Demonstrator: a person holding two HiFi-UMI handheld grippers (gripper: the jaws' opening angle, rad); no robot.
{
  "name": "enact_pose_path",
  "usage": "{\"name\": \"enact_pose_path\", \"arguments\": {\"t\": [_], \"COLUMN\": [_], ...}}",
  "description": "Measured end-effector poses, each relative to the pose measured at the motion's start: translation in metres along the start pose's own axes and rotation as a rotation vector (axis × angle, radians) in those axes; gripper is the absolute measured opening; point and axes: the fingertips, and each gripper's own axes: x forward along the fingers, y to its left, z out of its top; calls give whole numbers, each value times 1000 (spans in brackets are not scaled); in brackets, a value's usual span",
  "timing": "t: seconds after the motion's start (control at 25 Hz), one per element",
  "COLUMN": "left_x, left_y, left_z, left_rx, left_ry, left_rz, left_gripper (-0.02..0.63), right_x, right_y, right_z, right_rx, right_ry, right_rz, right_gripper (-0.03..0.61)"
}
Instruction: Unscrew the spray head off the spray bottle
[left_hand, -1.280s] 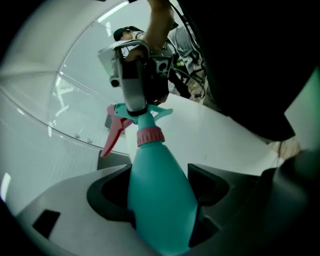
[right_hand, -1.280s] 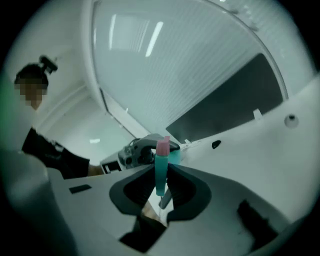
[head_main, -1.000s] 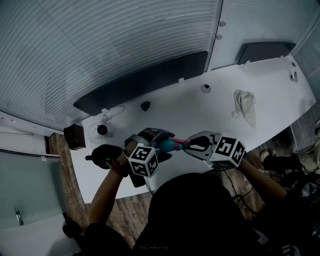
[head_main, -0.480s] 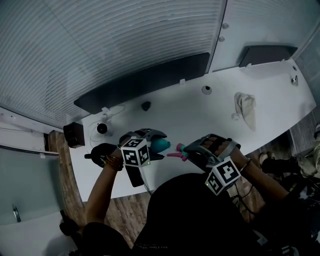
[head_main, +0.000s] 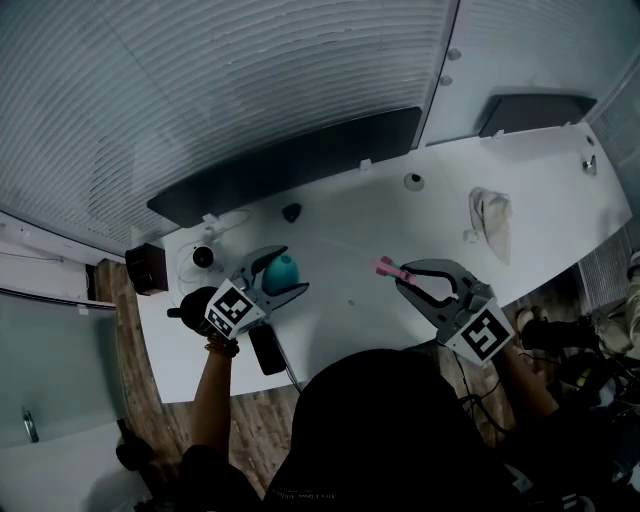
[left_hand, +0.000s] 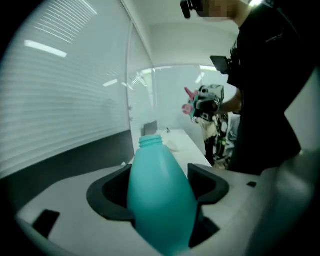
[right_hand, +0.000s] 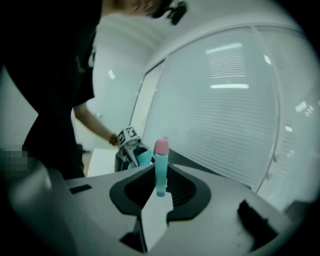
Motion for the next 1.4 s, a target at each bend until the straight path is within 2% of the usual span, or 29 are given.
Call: {"name": "enact_pose_path", "arguments": {"t": [0.08, 0.2, 0.28, 0.4, 0.52, 0.72, 0.92, 1.0, 1.08, 1.16, 1.28, 1.4], "left_x": [-15, -26, -24, -13, -1, 8, 2, -16, -48, -80, -125, -186], "left_y": [1, -15, -28, -45, -55, -61, -66, -66, -64, -76, -113, -169], "left_z": [18, 47, 60, 61, 56, 51, 63, 65, 58, 44, 22, 6], "left_rx": [-4, 10, -3, -48, -82, -52, -47, -93, -142, -201, -317, -389], "left_ry": [-141, -293, -354, -371, -359, -319, -358, -401, -426, -428, -422, -396], "left_rz": [99, 200, 237, 254, 244, 215, 240, 356, 552, 676, 793, 1007], "left_gripper": [347, 347, 347, 347, 347, 347, 347, 347, 347, 347, 347, 347], "right_x": [-9, -16, -17, -14, -14, -15, -15, -4, 28, 55, 82, 101], "right_y": [-9, -8, -4, 0, -1, -3, 7, 11, 15, 30, 72, 138], "right_z": [3, -6, -18, -26, -25, -24, -15, -4, 16, 40, 78, 105], "right_rx": [267, 555, 686, 801, 812, 784, 755, 735, 728, 774, 841, 797], "right_ry": [-145, -340, -417, -473, -488, -482, -472, -490, -501, -480, -447, -431], "right_rz": [-39, -16, 10, 31, 47, 58, 105, 209, 395, 524, 659, 893], "right_gripper": [71, 71, 71, 71, 71, 71, 71, 71, 71, 71, 71, 71]}}
